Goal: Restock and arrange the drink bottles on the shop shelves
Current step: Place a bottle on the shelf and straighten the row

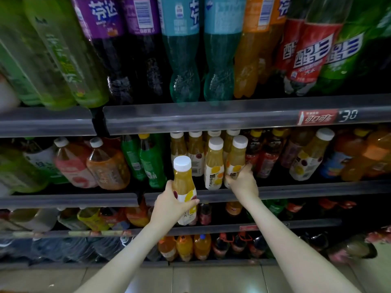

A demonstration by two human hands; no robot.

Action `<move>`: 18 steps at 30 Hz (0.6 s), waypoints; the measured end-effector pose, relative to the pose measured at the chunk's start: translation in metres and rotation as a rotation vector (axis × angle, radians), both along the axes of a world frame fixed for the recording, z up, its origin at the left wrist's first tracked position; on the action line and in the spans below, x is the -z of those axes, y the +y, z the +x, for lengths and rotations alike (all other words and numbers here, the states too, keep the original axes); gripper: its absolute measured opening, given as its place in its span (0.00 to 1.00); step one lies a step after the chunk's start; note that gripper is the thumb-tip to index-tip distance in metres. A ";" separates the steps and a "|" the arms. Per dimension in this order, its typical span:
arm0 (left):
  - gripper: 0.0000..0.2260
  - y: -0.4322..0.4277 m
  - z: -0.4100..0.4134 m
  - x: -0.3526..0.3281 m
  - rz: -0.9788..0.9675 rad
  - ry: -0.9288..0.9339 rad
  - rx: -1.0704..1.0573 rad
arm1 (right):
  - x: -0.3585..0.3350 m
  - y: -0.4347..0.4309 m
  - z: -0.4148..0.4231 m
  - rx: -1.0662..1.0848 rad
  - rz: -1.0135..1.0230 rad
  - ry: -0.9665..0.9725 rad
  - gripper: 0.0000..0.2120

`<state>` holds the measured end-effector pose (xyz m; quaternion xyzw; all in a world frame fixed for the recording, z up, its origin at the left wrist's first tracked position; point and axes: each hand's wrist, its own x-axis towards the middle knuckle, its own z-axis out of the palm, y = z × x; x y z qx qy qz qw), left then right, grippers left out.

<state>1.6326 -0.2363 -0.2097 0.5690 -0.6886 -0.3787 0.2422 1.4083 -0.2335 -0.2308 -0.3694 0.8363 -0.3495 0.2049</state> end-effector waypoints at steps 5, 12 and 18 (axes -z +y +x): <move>0.27 0.003 -0.009 0.000 0.000 0.026 -0.007 | -0.001 0.015 0.018 -0.113 -0.237 0.727 0.34; 0.26 0.004 -0.010 -0.001 -0.008 0.013 -0.004 | -0.011 -0.012 0.039 -0.693 0.137 1.549 0.29; 0.26 0.006 0.006 -0.005 0.005 0.026 -0.036 | -0.010 -0.018 0.026 -0.707 0.056 1.534 0.16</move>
